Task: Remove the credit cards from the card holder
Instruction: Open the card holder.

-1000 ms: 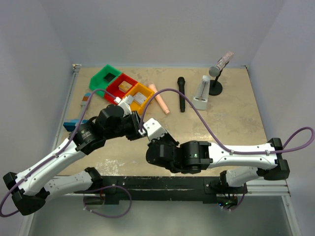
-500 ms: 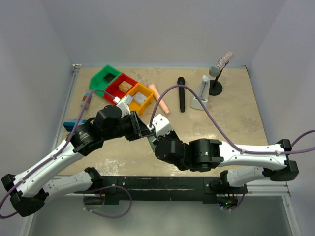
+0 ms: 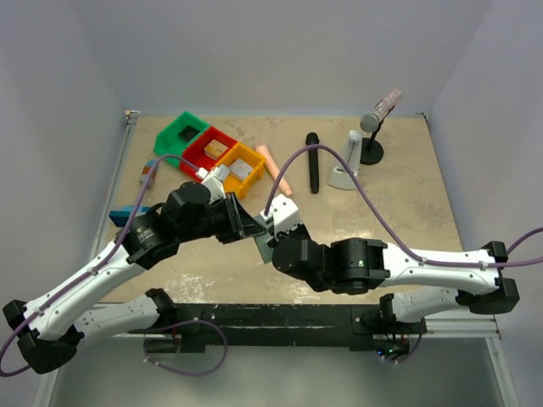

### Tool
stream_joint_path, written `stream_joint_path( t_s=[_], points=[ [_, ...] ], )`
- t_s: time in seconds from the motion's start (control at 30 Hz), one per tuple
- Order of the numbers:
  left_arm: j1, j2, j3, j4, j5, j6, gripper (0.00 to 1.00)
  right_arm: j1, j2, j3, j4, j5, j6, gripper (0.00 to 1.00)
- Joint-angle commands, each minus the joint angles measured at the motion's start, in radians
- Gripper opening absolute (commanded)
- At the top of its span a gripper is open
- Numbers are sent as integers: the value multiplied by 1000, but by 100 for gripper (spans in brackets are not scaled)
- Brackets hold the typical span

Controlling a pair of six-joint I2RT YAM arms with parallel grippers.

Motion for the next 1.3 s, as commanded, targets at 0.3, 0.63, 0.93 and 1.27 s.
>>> stream_joint_path(
  t_s=[0.3, 0.63, 0.93, 1.27],
  points=[
    [-3, -30, -13, 13, 26, 22, 0, -37, -89, -55, 5, 31, 40, 0],
    [4, -48, -29, -3, -37, 81, 0, -37, -145, -71, 21, -9, 50, 41],
    [14, -102, -185, 218, 6, 267, 3, -35, -211, -84, 85, -108, -19, 57],
    [14, -169, -277, 330, -17, 348, 0, -35, -250, -164, 208, -410, -38, 18]
  ],
)
